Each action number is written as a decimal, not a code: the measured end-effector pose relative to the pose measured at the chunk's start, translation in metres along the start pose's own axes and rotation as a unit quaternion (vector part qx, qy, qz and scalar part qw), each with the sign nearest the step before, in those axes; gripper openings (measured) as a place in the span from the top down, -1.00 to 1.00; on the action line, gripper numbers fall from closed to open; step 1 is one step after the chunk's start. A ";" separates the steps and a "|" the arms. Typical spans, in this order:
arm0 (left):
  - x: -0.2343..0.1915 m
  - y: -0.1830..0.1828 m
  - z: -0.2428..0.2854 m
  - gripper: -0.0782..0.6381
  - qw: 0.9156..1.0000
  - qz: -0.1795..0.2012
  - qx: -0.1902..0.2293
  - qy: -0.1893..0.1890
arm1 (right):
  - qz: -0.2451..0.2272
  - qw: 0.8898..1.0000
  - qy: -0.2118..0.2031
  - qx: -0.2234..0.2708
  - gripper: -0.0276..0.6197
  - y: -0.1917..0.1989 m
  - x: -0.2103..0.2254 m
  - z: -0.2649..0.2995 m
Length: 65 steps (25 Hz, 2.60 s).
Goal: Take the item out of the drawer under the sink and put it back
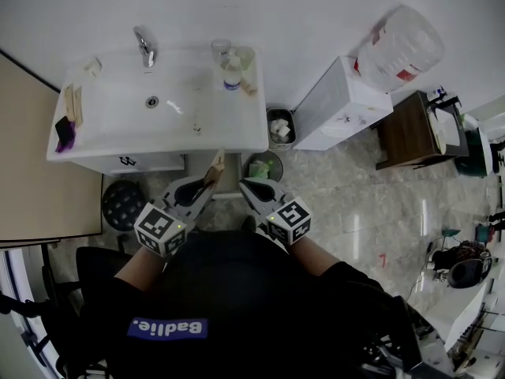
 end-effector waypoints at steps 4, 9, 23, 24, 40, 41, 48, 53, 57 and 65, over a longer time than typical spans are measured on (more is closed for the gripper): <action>-0.003 0.003 0.001 0.66 1.000 0.002 -0.003 0.000 | -0.002 1.000 0.000 0.000 0.91 0.000 -0.001 0.001; -0.005 0.006 0.006 0.66 1.000 0.006 -0.019 -0.003 | 0.002 1.000 0.000 -0.002 0.91 -0.001 -0.001 -0.001; -0.032 0.037 0.040 0.66 0.994 0.026 -0.099 -0.036 | 0.014 1.000 0.009 -0.004 0.91 0.007 0.003 -0.019; -0.035 0.040 0.043 0.66 0.993 0.029 -0.104 -0.039 | 0.015 1.000 0.010 -0.004 0.91 0.007 0.003 -0.020; -0.090 0.103 0.088 0.66 0.962 0.104 -0.241 -0.077 | 0.037 0.999 0.019 -0.016 0.91 0.031 0.016 -0.035; -0.094 0.108 0.090 0.66 0.959 0.106 -0.251 -0.079 | 0.039 0.999 0.018 -0.019 0.91 0.033 0.016 -0.035; -0.128 0.139 0.115 0.66 0.938 0.135 -0.307 -0.085 | 0.047 0.998 0.023 -0.034 0.91 0.046 0.024 -0.041; -0.150 0.161 0.138 0.66 0.921 0.153 -0.346 -0.090 | 0.058 0.996 0.034 -0.050 0.91 0.058 0.032 -0.048; -0.164 0.180 0.152 0.66 0.911 0.160 -0.369 -0.093 | 0.069 0.995 0.040 -0.065 0.91 0.068 0.033 -0.052; -0.198 0.215 0.181 0.66 0.881 0.187 -0.422 -0.105 | 0.084 0.992 0.040 -0.091 0.91 0.083 0.036 -0.057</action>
Point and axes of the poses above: the fingertips, and each gripper's own axes: z forward along the fingers, x to its right, y out of its underside, the point moved 10 cm from there along -z, backward along the fingers, and after that the axes turned 15 degrees about -z, right-handed, at the moved point
